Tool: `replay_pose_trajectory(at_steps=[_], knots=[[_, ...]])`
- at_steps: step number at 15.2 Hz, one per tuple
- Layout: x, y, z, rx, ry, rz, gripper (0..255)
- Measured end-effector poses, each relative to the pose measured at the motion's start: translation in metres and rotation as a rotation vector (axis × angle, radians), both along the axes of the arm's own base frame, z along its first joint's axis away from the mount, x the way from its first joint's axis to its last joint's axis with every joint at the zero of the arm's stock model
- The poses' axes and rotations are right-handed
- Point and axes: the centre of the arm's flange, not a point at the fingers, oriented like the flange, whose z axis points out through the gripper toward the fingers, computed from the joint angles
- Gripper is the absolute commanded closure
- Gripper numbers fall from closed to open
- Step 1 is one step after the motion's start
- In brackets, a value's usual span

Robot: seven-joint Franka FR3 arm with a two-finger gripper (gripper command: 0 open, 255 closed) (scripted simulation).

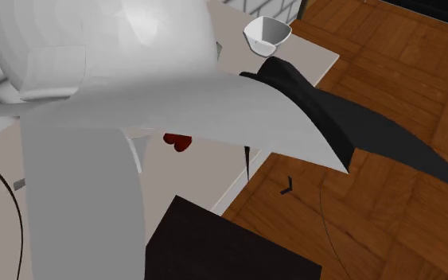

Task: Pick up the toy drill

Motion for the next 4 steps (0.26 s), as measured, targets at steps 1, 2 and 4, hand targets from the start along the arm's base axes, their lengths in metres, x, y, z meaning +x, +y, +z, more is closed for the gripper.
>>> replay_pose_trajectory(at_steps=[1,2,4], knots=[[0.000,0.000,0.005,0.000,0.000,0.000,255],[0.001,0.000,0.011,0.000,0.000,0.000,255],[0.000,0.001,0.019,0.000,0.000,0.000,255]])
